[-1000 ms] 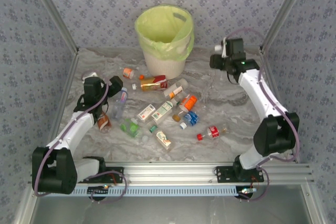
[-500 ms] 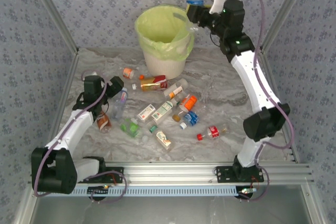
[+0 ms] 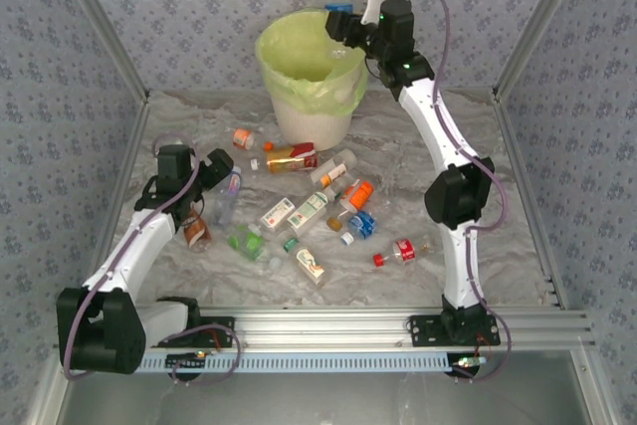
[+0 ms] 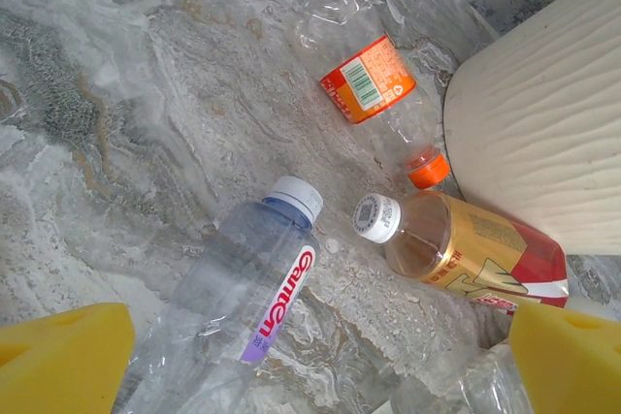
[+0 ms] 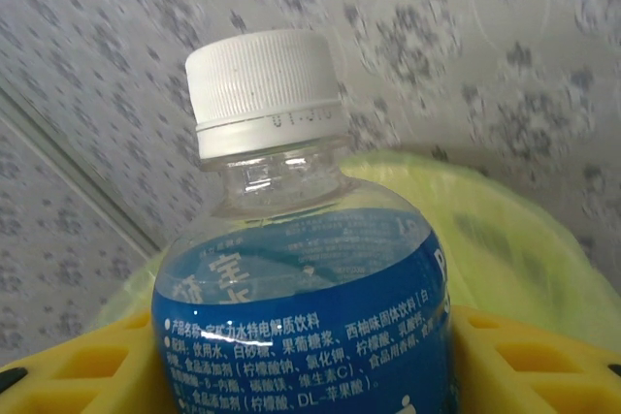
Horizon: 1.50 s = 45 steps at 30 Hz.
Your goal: Put the plastic bottles in the bin
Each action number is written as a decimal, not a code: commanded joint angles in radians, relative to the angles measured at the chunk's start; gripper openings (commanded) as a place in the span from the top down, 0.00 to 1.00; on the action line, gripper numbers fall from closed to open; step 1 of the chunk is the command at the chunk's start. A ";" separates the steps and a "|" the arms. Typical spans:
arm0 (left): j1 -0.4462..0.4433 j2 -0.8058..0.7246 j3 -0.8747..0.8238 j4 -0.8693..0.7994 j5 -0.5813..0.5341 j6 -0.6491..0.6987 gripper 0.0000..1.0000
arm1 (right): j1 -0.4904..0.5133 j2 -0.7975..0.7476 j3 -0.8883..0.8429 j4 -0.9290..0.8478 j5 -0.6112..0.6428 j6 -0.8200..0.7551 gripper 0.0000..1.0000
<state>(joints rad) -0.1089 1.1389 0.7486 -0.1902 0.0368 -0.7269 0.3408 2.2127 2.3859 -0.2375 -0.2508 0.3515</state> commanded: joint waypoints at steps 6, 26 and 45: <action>-0.002 0.030 0.039 -0.017 0.003 -0.015 0.01 | 0.021 -0.048 0.047 -0.231 0.018 -0.160 0.29; -0.002 0.156 0.134 -0.059 0.026 -0.030 0.01 | 0.073 -0.524 -0.492 -0.159 0.178 -0.194 0.11; -0.031 0.458 0.431 -0.224 -0.080 -0.017 0.01 | -0.005 -1.275 -1.491 0.097 0.605 0.028 0.00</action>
<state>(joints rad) -0.1253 1.5497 1.1156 -0.3645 0.0105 -0.7528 0.3534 1.0019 0.9264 -0.2131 0.2905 0.3290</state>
